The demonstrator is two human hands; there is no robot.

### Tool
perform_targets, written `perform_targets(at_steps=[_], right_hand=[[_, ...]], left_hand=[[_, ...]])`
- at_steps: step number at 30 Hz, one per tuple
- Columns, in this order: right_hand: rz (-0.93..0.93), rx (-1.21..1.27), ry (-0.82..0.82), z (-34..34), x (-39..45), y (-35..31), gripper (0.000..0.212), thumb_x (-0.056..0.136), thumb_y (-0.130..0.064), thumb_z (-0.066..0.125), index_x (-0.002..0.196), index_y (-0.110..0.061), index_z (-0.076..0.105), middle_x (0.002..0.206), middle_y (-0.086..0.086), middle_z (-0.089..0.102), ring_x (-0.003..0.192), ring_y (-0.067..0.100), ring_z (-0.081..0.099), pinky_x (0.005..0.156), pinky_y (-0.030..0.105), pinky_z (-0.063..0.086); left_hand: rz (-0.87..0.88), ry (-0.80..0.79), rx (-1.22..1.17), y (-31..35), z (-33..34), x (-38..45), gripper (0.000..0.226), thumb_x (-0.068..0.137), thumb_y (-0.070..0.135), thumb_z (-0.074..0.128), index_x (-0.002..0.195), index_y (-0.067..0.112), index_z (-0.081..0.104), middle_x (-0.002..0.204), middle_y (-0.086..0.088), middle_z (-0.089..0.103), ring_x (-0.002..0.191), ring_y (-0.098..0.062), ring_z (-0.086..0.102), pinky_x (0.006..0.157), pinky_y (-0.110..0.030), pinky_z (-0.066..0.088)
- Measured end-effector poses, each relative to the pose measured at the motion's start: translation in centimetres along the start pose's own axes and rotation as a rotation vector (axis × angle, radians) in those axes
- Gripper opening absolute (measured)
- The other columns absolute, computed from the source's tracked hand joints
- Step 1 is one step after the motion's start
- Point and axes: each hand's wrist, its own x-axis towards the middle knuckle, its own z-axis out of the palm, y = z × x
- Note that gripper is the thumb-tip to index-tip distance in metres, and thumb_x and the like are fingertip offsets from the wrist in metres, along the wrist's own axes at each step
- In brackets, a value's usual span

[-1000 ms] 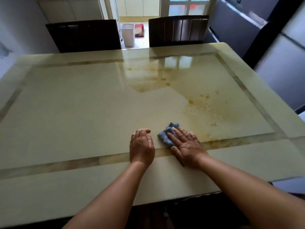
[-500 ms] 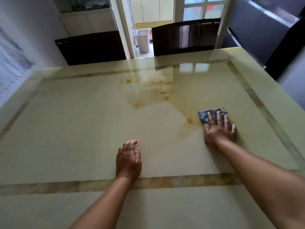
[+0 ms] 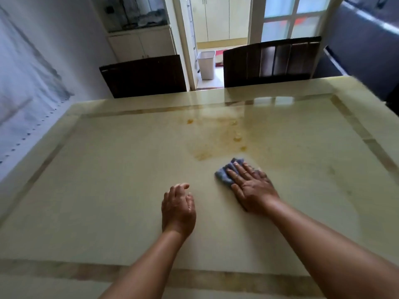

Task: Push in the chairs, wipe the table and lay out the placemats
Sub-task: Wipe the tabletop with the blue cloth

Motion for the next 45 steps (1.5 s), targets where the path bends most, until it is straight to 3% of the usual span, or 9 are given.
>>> perform_targets(at_steps=[6,9,12,15,20,26,35,41,45], right_hand=[[0.435,0.072,0.044,-0.7,5.7,-2.0,0.055,0.100,-0.044,0.016,0.151,-0.033,-0.004,0.159,-0.003,-0.017,0.147,0.021,-0.015,0.118,0.044,-0.005],[0.130,0.021,-0.014,0.6,5.4,-6.5,0.057,0.098,-0.052,0.009,0.149,-0.035,-0.008,0.153,-0.008,-0.026,0.144,0.019,-0.022,0.117,0.040,-0.010],[-0.211,0.018,-0.043,1.4,5.9,-10.5,0.082,0.068,-0.067,-0.020,0.146,-0.044,-0.008,0.147,-0.020,-0.025,0.141,0.012,-0.027,0.111,0.030,-0.021],[-0.300,-0.026,-0.026,0.9,10.1,-10.0,0.074,0.078,-0.069,-0.016,0.147,-0.046,-0.003,0.153,-0.020,-0.015,0.144,0.009,-0.019,0.113,0.030,-0.014],[0.033,0.028,0.042,-1.9,19.0,-6.2,0.055,0.100,-0.046,0.017,0.151,-0.035,-0.001,0.159,-0.009,-0.013,0.147,0.012,-0.012,0.118,0.038,-0.005],[0.410,0.099,0.101,-2.5,24.2,-6.2,0.055,0.101,-0.041,0.014,0.152,-0.027,-0.002,0.159,0.000,-0.016,0.147,0.023,-0.014,0.117,0.045,-0.007],[-0.280,-0.032,0.009,-1.8,26.8,-11.2,0.052,0.100,-0.045,0.018,0.149,-0.042,0.000,0.158,-0.013,-0.011,0.146,0.010,-0.013,0.119,0.037,-0.005],[0.359,0.116,0.176,-3.5,29.7,-5.2,0.055,0.099,-0.040,0.022,0.151,-0.032,0.007,0.160,0.001,-0.012,0.148,0.021,-0.007,0.118,0.043,-0.002],[0.417,0.069,0.150,-3.0,27.5,-5.6,0.056,0.099,-0.045,0.017,0.151,-0.032,0.000,0.159,-0.005,-0.015,0.147,0.020,-0.012,0.118,0.045,-0.003]], left_hand=[[0.057,-0.045,0.086,-3.3,-0.4,5.9,0.051,0.088,0.033,0.025,0.136,0.021,0.040,0.147,0.000,0.037,0.135,-0.021,0.032,0.113,-0.032,0.019],[0.039,0.016,0.050,-3.3,-0.5,9.0,0.051,0.088,0.031,0.026,0.134,0.018,0.042,0.146,-0.003,0.040,0.135,-0.022,0.034,0.112,-0.033,0.021],[0.023,0.099,-0.010,-2.6,-0.4,12.6,0.056,0.081,0.031,0.026,0.130,0.013,0.048,0.140,-0.007,0.047,0.131,-0.024,0.039,0.109,-0.032,0.025],[0.029,0.116,-0.023,-2.2,-0.1,15.0,0.056,0.081,0.030,0.026,0.129,0.012,0.049,0.139,-0.008,0.048,0.130,-0.024,0.039,0.108,-0.032,0.025],[0.072,0.108,0.005,-2.7,0.5,18.0,0.057,0.082,0.032,0.021,0.133,0.018,0.044,0.144,-0.003,0.041,0.134,-0.021,0.034,0.112,-0.030,0.020],[0.086,0.134,0.029,-4.2,0.7,21.8,0.058,0.083,0.033,0.018,0.135,0.019,0.040,0.146,-0.001,0.037,0.136,-0.019,0.030,0.113,-0.028,0.017],[0.102,0.190,-0.058,-4.2,2.3,25.4,0.068,0.080,0.040,0.011,0.133,0.013,0.044,0.142,-0.007,0.044,0.131,-0.023,0.038,0.111,-0.029,0.023],[0.067,0.163,-0.100,-4.0,2.6,25.3,0.049,0.087,0.031,0.022,0.129,0.018,0.044,0.135,-0.004,0.048,0.124,-0.023,0.043,0.107,-0.031,0.030],[0.055,0.117,-0.100,-3.7,2.3,25.2,0.054,0.083,0.032,0.020,0.130,0.017,0.043,0.136,-0.005,0.048,0.124,-0.024,0.043,0.106,-0.031,0.029]])
